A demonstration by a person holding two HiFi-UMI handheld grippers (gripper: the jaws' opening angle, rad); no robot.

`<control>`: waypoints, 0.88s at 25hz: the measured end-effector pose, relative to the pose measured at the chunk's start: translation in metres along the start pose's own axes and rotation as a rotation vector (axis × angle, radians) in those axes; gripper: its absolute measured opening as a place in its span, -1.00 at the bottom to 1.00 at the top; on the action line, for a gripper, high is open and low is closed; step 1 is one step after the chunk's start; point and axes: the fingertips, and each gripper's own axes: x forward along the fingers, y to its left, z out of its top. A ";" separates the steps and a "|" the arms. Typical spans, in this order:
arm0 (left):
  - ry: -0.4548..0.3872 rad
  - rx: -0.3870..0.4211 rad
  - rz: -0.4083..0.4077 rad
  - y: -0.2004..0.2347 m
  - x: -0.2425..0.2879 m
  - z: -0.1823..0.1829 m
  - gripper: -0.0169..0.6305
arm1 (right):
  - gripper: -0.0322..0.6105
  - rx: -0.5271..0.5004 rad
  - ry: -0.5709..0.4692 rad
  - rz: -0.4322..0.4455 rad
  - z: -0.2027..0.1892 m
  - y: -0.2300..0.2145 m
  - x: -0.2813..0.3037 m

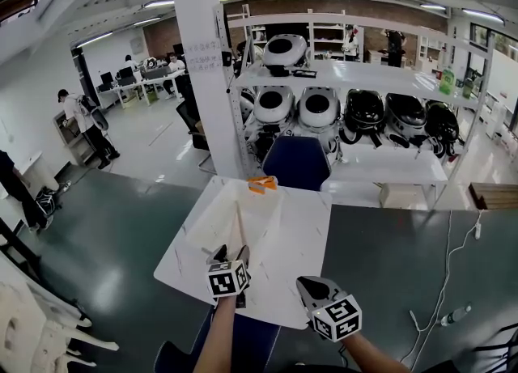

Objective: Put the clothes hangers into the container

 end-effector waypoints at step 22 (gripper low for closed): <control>-0.142 0.043 0.026 -0.008 -0.055 0.026 -0.18 | -0.84 -0.022 -0.012 0.073 0.000 0.007 0.008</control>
